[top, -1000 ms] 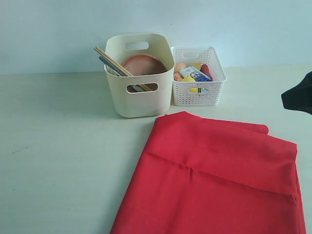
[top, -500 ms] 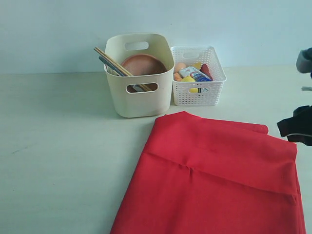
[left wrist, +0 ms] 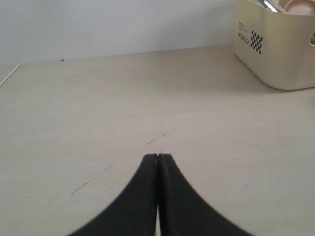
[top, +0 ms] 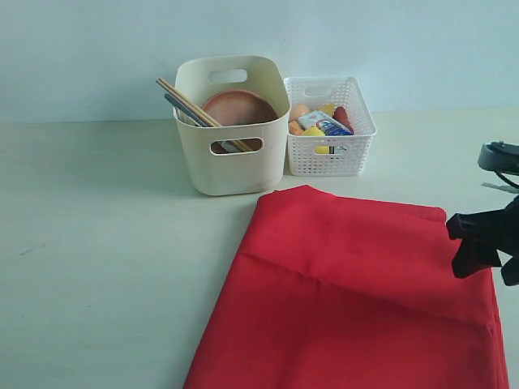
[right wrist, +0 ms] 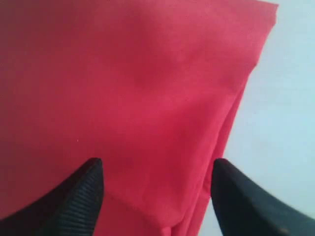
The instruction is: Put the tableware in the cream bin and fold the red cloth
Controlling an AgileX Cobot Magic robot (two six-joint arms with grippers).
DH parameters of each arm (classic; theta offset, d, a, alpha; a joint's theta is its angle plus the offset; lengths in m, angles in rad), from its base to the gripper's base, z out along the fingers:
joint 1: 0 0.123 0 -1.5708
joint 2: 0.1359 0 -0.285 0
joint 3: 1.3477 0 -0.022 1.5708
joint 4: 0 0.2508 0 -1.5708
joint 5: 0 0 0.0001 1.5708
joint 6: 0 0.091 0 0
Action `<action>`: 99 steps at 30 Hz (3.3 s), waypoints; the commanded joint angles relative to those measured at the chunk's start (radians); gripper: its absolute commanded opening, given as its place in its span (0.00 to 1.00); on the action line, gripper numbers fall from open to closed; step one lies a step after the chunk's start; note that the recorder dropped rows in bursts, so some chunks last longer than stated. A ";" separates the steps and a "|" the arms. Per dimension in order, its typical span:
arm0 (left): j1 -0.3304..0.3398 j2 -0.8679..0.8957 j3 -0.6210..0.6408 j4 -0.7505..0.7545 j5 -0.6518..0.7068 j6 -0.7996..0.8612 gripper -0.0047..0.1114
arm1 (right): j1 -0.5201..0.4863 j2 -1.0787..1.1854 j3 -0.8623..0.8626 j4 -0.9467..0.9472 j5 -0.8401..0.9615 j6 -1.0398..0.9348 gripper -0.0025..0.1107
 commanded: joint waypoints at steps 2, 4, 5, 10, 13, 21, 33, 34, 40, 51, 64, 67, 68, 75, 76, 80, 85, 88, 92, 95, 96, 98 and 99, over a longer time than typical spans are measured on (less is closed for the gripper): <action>0.003 -0.006 0.003 0.003 -0.006 0.002 0.04 | -0.089 0.091 -0.008 0.177 -0.019 -0.187 0.56; 0.003 -0.006 0.003 0.003 -0.006 0.002 0.04 | -0.100 0.113 -0.008 0.185 -0.019 -0.198 0.56; 0.003 -0.006 0.003 0.003 -0.006 0.002 0.04 | -0.106 0.118 -0.008 0.185 -0.019 -0.198 0.56; 0.003 -0.006 0.003 0.003 -0.006 0.002 0.04 | -0.134 0.135 -0.011 0.187 -0.032 -0.213 0.66; 0.003 -0.006 0.003 0.003 -0.006 0.002 0.04 | -0.154 0.138 -0.011 0.198 -0.032 -0.227 0.69; 0.003 -0.006 0.003 0.003 -0.006 0.002 0.04 | -0.160 0.185 -0.020 0.277 -0.009 -0.322 0.69; 0.003 -0.006 0.003 0.003 -0.006 0.002 0.04 | -0.160 0.255 -0.020 0.534 0.054 -0.604 0.66; 0.003 -0.006 0.003 0.003 -0.006 0.002 0.04 | -0.160 0.255 -0.020 0.555 0.066 -0.629 0.66; 0.003 -0.006 0.003 0.003 -0.006 0.002 0.04 | -0.157 0.255 -0.020 0.594 0.040 -0.665 0.63; 0.003 -0.006 0.003 0.003 -0.006 0.002 0.04 | -0.157 0.255 -0.020 0.417 -0.102 -0.559 0.02; 0.003 -0.006 0.003 0.003 -0.006 0.002 0.04 | -0.269 0.253 -0.121 0.035 -0.105 -0.185 0.02; 0.003 -0.006 0.003 0.003 -0.006 0.002 0.04 | -0.288 0.253 -0.163 0.030 -0.084 -0.182 0.02; 0.003 -0.006 0.003 0.003 -0.006 0.002 0.04 | -0.302 0.253 -0.180 0.023 -0.067 -0.182 0.02; 0.003 -0.006 0.003 0.003 -0.006 0.002 0.04 | -0.374 0.253 -0.301 -0.223 0.004 0.026 0.02; 0.003 -0.006 0.003 0.003 -0.006 0.002 0.04 | -0.381 0.253 -0.320 -0.243 0.009 0.044 0.02; 0.003 -0.006 0.003 0.003 -0.006 0.002 0.04 | -0.419 0.255 -0.389 -0.265 0.021 0.046 0.02; 0.003 -0.006 0.003 0.003 -0.006 0.002 0.04 | -0.485 0.317 -0.516 -0.276 0.106 0.046 0.02; 0.003 -0.006 0.003 0.003 -0.006 0.002 0.04 | -0.506 0.402 -0.591 -0.279 0.106 0.042 0.02; 0.003 -0.006 0.003 0.003 -0.006 0.002 0.04 | -0.506 0.514 -0.723 -0.244 0.126 0.042 0.02; 0.003 -0.006 0.003 0.003 -0.006 0.002 0.04 | -0.506 0.610 -0.861 -0.166 0.145 0.035 0.02; 0.003 -0.006 0.003 0.003 -0.006 0.002 0.04 | -0.506 0.629 -0.890 -0.152 0.158 0.033 0.02; 0.003 -0.006 0.003 0.003 -0.006 0.002 0.04 | -0.506 0.672 -0.964 -0.136 0.210 0.027 0.03; 0.003 -0.006 0.003 0.003 -0.006 0.002 0.04 | -0.506 0.676 -0.997 -0.141 0.229 0.027 0.09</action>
